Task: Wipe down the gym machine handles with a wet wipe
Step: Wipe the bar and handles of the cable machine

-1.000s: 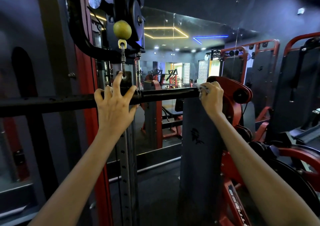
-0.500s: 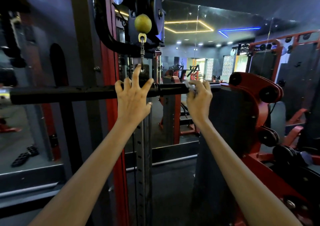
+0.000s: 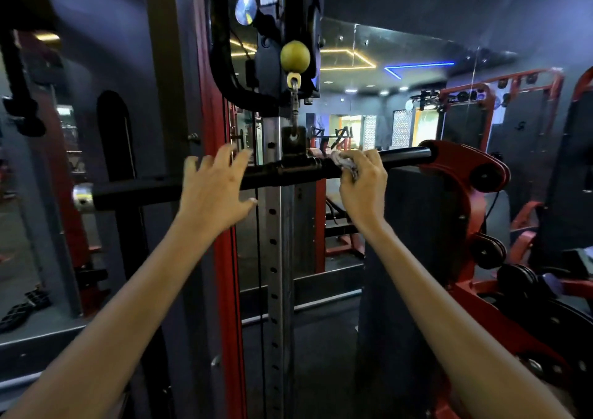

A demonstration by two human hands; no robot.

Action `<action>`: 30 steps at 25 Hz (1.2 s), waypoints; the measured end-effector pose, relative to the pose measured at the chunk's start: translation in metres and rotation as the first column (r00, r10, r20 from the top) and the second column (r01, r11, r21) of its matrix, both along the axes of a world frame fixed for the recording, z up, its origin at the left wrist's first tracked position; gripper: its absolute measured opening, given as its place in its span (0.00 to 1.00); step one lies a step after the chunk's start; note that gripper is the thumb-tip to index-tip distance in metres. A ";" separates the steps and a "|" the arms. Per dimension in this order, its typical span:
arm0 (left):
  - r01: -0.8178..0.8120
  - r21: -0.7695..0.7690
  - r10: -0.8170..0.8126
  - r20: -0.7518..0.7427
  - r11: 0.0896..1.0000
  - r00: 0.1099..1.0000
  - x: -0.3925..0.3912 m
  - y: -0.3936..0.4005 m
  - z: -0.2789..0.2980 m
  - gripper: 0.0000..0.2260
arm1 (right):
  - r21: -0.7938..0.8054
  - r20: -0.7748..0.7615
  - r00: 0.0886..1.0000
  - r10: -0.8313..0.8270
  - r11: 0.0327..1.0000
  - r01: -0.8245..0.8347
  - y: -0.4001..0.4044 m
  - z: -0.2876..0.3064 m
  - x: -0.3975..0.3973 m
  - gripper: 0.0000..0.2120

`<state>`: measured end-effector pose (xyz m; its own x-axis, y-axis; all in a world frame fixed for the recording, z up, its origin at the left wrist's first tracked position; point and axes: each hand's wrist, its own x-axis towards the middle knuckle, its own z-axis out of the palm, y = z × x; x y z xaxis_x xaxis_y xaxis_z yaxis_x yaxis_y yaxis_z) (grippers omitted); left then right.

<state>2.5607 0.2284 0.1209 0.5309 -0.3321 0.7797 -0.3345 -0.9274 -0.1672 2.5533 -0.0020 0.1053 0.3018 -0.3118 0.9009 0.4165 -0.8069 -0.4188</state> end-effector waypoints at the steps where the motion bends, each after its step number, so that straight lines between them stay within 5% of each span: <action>1: -0.020 0.003 0.020 -0.008 1.000 1.000 0.002 0.011 0.000 0.31 | 0.020 0.028 0.999 -0.014 1.000 0.014 0.010 -0.005 -0.001 0.12; 4: 0.052 0.032 -0.054 0.059 0.998 0.997 0.010 0.027 0.000 0.23 | 0.318 0.144 0.989 -0.031 0.948 -0.017 0.026 -0.020 0.004 0.07; 6: 0.099 0.043 -0.102 0.054 0.994 0.993 0.015 0.030 0.001 0.23 | 0.600 0.161 0.985 -0.065 0.799 -0.046 0.028 -0.025 0.011 0.08; 9: 0.161 0.047 -0.161 0.008 0.986 0.987 0.020 0.036 0.003 0.23 | 0.699 0.125 0.990 -0.058 0.713 -0.046 0.040 -0.021 0.012 0.08; 14: 0.195 0.044 -0.193 -0.047 0.980 0.980 0.023 0.041 -0.001 0.23 | 0.650 0.126 0.989 0.076 0.747 -0.140 0.089 -0.019 0.005 0.12; 17: 0.262 0.020 -0.257 -0.126 0.965 0.958 0.020 0.050 0.003 0.24 | 0.496 0.073 0.990 0.119 0.857 -0.140 0.108 -0.025 -0.005 0.11; 22: 0.202 0.004 -0.200 -0.140 0.979 0.970 0.020 0.091 0.010 0.26 | 0.308 0.133 0.987 -0.087 0.950 0.042 0.103 0.001 -0.012 0.07; 27: 0.237 0.042 -0.240 0.061 0.970 0.969 0.033 0.111 0.003 0.22 | -0.195 0.010 0.993 -0.119 0.974 0.119 0.140 -0.005 -0.002 0.11; 30: 0.279 0.076 -0.287 0.131 0.957 0.949 0.038 0.119 0.000 0.20 | -0.088 -0.013 0.949 -0.315 0.946 0.313 0.118 0.013 -0.004 0.11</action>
